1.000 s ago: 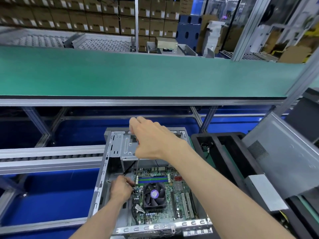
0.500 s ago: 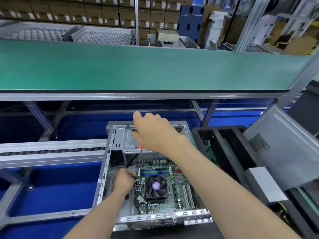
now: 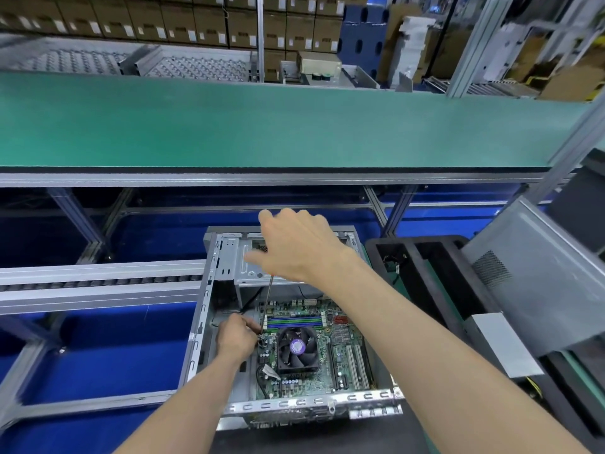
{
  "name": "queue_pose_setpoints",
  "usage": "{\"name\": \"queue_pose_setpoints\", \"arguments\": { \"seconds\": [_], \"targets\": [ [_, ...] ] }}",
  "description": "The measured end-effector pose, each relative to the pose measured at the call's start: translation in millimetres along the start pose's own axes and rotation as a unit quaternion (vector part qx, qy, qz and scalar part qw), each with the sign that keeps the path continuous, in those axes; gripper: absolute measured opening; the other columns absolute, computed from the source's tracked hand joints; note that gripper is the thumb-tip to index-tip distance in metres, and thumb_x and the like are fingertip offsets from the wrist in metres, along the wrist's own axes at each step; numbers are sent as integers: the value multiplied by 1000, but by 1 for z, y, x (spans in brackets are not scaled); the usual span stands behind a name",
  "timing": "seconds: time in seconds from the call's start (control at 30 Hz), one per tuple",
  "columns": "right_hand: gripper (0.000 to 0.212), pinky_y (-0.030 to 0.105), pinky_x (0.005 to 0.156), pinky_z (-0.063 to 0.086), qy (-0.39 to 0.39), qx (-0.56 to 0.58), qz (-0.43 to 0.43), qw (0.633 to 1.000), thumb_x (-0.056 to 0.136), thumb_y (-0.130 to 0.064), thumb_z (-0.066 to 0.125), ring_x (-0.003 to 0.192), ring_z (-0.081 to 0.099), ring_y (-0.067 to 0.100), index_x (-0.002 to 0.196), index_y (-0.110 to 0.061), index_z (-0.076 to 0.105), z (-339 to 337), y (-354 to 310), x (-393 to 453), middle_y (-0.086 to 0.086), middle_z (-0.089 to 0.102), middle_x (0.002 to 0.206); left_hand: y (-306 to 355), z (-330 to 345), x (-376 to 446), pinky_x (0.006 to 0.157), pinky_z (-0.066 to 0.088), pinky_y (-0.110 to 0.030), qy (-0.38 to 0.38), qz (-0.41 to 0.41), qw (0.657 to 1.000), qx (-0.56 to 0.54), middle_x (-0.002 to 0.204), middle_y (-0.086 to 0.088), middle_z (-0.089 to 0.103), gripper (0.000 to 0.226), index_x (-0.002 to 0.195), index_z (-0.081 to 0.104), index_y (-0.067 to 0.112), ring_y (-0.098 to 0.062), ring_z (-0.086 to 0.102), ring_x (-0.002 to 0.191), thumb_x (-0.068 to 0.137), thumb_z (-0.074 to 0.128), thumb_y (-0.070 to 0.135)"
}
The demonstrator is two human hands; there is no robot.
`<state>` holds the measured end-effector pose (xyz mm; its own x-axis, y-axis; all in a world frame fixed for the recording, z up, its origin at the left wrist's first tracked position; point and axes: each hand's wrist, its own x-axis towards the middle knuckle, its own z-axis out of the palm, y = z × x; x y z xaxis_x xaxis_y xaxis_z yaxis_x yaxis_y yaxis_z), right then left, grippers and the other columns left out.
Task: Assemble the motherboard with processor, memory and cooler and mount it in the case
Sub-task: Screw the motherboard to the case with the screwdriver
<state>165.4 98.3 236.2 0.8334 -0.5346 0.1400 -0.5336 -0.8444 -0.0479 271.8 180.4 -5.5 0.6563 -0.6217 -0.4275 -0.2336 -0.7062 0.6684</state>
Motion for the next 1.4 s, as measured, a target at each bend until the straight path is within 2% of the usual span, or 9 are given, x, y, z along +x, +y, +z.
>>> {"name": "queue_pose_setpoints", "arguments": {
  "seconds": [0.13,0.2,0.33,0.5,0.67,0.87,1.07,1.23,1.4],
  "targets": [
    [31,40,65,43,-50,123,-36,990,77,-12,60,81,53,31,105,-15,46,-4,2,-2,1,51,93,-1,0,0,70,51,-28,0,1,1000,3,98,-9,71,26,91,72,10,-19,60,76,90,53,-7],
    [19,40,63,40,-20,72,-23,997,88,-18,57,80,53,34,100,-11,44,0,-1,-2,1,42,79,-1,0,0,69,50,-29,-5,3,1000,3,100,-9,70,25,95,71,10,-22,61,78,91,53,-7],
    [33,39,63,32,10,-24,5,1000,96,-44,54,73,43,29,93,-14,41,3,0,-1,-2,29,71,0,0,0,76,52,-31,-9,7,1000,9,100,-9,70,26,96,72,9,-25,64,81,91,53,-8],
    [33,40,65,44,-67,127,-32,989,77,-11,60,82,53,31,107,-14,45,-5,6,-2,3,52,93,0,0,-1,80,54,-33,-8,8,1000,8,97,-8,69,26,93,71,10,-28,68,90,91,52,-8],
    [31,39,63,31,8,-20,13,1000,98,-39,52,73,41,29,94,-13,35,6,0,0,-1,29,70,0,1,0,84,55,-36,-7,8,1000,5,97,-5,68,26,92,70,12,-27,68,91,90,53,-9],
    [30,41,66,46,-50,115,-51,991,79,-14,60,81,53,30,104,-15,45,0,-1,1,2,51,94,-4,2,3,63,51,-29,-10,13,1000,-1,100,-7,69,24,91,67,13,-16,57,70,91,55,-8],
    [34,38,63,31,12,0,0,1000,93,-44,57,71,43,27,97,-14,39,5,-2,2,-1,33,74,-5,2,5,73,52,-29,1,14,1000,18,96,-7,70,29,87,72,14,-18,60,76,89,54,-8],
    [31,38,60,40,-52,122,-35,991,79,-12,60,80,53,30,106,-13,44,-2,1,1,5,51,92,-4,2,6,65,47,-24,0,15,1000,22,94,-5,70,36,75,70,21,-17,61,74,88,54,-9],
    [37,38,62,30,19,-37,9,999,97,-46,52,71,42,28,109,-12,47,5,-3,2,-3,27,69,-4,3,6,68,48,-24,-1,3,1000,2,97,-3,69,34,79,71,19,-17,62,79,88,54,-8]
  ]
}}
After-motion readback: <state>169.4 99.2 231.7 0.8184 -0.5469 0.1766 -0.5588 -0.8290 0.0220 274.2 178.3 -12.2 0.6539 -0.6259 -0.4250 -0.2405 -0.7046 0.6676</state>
